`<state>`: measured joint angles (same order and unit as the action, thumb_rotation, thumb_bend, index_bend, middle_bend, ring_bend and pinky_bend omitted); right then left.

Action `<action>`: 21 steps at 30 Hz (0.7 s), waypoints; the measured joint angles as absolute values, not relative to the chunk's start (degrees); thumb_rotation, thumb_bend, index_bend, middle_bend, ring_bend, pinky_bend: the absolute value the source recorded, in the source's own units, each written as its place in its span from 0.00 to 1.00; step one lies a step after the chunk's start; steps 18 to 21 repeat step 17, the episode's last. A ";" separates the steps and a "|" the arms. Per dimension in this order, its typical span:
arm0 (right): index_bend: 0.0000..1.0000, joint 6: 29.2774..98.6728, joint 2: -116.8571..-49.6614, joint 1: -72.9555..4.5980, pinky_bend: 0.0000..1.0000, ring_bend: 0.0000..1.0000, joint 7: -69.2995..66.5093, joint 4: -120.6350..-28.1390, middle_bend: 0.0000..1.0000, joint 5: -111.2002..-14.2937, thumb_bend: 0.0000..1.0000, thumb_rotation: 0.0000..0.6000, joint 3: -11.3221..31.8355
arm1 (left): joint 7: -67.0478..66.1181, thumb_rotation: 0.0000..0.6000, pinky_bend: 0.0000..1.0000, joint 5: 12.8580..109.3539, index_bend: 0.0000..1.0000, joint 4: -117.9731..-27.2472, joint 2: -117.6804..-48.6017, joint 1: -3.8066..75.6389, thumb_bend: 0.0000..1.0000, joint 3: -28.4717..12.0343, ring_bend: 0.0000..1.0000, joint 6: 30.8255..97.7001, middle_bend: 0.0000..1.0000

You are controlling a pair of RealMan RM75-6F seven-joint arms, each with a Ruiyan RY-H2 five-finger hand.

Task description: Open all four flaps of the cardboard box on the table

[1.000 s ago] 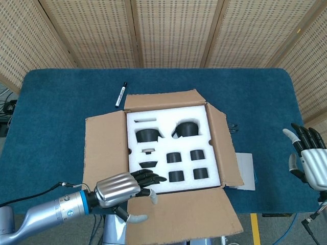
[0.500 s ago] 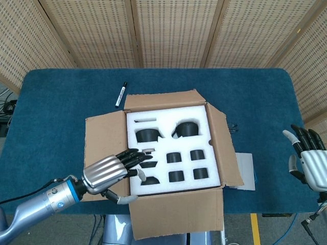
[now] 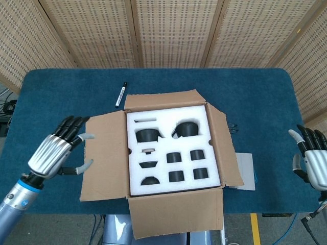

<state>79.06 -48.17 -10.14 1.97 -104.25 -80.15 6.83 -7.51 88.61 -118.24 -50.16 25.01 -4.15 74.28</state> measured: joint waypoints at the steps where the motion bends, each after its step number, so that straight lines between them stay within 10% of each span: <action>1: 0.10 79.13 -48.31 -10.09 0.00 0.00 2.20 -104.20 0.03 -80.07 0.78 1.00 6.83 | -7.57 0.24 0.00 88.51 0.26 -117.44 -50.61 23.89 0.30 -3.95 0.00 75.71 0.00; 21: 0.10 82.16 -51.55 -8.07 0.00 0.00 6.21 -104.78 0.03 -81.18 0.78 1.00 5.58 | -4.21 0.25 0.00 84.62 0.26 -106.90 -55.22 10.86 0.30 -0.52 0.00 87.74 0.00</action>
